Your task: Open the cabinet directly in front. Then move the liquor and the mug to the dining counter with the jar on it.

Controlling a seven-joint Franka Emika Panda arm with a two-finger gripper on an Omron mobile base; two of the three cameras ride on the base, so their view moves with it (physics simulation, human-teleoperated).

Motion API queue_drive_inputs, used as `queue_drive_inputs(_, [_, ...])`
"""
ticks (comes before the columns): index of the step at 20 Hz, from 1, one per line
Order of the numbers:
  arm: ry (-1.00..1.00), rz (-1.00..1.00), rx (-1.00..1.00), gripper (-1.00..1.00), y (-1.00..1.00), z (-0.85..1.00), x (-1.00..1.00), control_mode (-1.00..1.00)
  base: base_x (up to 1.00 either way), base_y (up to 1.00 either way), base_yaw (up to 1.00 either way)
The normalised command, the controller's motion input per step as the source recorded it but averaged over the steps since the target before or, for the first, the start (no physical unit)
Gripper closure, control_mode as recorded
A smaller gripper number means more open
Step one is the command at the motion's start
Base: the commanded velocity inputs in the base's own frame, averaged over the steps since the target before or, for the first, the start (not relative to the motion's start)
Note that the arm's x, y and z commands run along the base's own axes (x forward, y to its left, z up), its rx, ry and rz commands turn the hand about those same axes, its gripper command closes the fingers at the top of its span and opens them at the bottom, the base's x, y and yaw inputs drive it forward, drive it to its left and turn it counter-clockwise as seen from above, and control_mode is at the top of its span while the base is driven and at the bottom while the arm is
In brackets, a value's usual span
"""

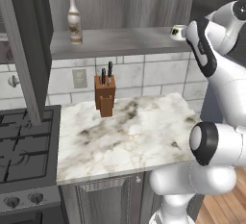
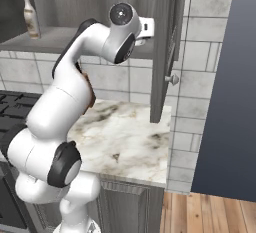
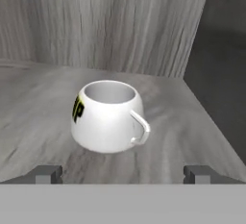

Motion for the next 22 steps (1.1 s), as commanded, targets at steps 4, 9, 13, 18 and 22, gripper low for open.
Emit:
queue_drive_inputs(4, [0.05, 0.00, 0.00, -1.00, 0.00, -0.04, 0.40, -1.00, 0.00, 0.00, 0.00])
queue_drive_inputs(9, [0.12, 0.00, 0.00, -1.00, -0.18, -0.02, 0.30, -1.00, 0.00, 0.00, 0.00])
queue_drive_inputs(13, [0.05, 0.00, 0.00, -1.00, -0.19, 0.00, 0.27, -1.00, 0.00, 0.00, 0.00])
queue_drive_inputs(18, [0.00, 0.00, 0.00, -1.00, -0.05, 0.00, 0.23, -1.00, 0.00, 0.00, 0.00])
queue_drive_inputs(22, [-0.03, 0.00, 0.00, -1.00, 0.00, -0.13, 0.08, -1.00, 0.00, 0.00, 0.00])
